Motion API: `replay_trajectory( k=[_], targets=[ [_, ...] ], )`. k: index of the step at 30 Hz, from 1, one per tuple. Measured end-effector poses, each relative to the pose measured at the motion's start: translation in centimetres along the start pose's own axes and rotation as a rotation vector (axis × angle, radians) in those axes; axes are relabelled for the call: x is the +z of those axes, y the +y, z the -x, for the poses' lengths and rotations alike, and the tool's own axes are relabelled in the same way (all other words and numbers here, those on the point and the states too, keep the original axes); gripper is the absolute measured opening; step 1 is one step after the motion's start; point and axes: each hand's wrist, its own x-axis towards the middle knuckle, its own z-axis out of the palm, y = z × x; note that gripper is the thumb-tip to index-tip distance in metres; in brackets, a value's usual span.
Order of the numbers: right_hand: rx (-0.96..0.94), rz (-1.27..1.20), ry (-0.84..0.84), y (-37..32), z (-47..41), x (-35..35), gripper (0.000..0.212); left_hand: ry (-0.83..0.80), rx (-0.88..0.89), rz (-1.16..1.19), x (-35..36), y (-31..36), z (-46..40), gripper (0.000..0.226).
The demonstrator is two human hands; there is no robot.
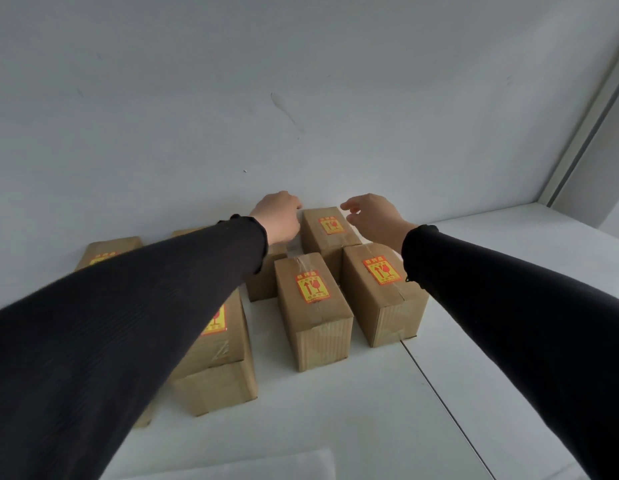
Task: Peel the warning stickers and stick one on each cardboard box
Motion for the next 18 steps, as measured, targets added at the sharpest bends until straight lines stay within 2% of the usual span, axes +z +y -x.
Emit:
replay_trajectory(
  k=[8, 18],
  targets=[
    [-0.164, -0.06, 0.071, -3.9, 6.7, -3.4, 0.026, 0.07, 0.024, 0.093, -6.7, -4.1, 10.1, 0.042],
    [-0.469, -0.194, -0.041, -13.4, 21.6, -11.5, 0.023, 0.099, -0.007, 0.228, -15.8, -4.7, 28.6, 0.047]
  ],
)
